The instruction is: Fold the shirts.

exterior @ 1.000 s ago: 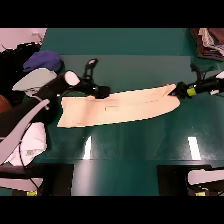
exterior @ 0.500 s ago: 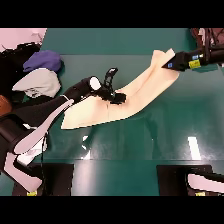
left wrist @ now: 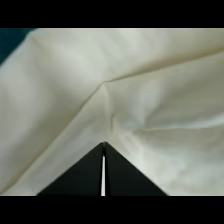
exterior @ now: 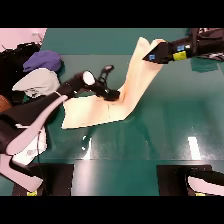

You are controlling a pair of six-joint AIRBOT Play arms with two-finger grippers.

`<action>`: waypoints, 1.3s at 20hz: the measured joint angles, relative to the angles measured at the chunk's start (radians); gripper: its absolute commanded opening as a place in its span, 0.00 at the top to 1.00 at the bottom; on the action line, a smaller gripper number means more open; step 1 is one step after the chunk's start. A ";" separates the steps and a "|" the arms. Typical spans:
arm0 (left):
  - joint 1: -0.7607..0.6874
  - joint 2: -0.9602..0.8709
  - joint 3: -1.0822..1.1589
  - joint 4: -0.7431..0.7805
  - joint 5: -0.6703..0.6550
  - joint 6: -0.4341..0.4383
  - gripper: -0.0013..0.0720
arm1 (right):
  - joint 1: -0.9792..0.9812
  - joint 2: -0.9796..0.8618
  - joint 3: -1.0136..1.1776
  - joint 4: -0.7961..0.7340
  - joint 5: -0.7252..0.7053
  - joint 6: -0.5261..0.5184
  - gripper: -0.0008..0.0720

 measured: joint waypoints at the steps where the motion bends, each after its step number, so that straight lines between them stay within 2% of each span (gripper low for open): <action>1: 0.038 0.039 0.000 0.021 -0.011 0.000 0.95 | 0.030 -0.002 0.001 0.003 -0.022 0.001 0.97; 6: 0.276 0.286 0.000 0.154 -0.079 0.002 0.95 | 0.276 -0.085 0.003 0.075 -0.186 -0.012 0.96; 7: 0.324 0.334 0.000 0.181 -0.093 0.002 0.95 | 0.335 -0.116 0.003 0.102 -0.228 -0.029 0.72; 8: 0.370 0.382 0.000 0.207 -0.108 0.002 0.95 | 0.400 -0.151 0.004 0.134 -0.278 -0.057 0.35; 9: 0.410 0.423 0.000 0.224 -0.122 0.003 0.95 | 0.457 -0.185 0.004 0.158 -0.322 -0.083 0.21; 12: 0.512 0.517 0.000 0.257 -0.163 0.006 0.95 | 0.585 -0.272 0.003 0.203 -0.419 -0.134 0.28; 16: 0.574 0.566 0.000 0.273 -0.223 0.009 0.95 | 0.574 -0.285 -0.058 0.225 -0.394 -0.157 0.29; 19: 0.589 0.577 0.000 0.276 -0.248 0.010 0.95 | 0.468 -0.217 -0.214 0.212 -0.355 -0.154 0.31; 21: 0.594 0.580 0.000 0.275 -0.257 0.010 0.95 | 0.367 -0.159 -0.347 0.145 -0.345 -0.121 0.27; 22: 0.596 0.581 0.000 0.275 -0.260 0.010 0.95 | 0.310 -0.132 -0.412 0.108 -0.336 -0.108 0.16; 26: 0.597 0.583 0.000 0.251 -0.263 0.010 0.95 | 0.098 -0.111 -0.579 0.040 -0.283 -0.073 0.14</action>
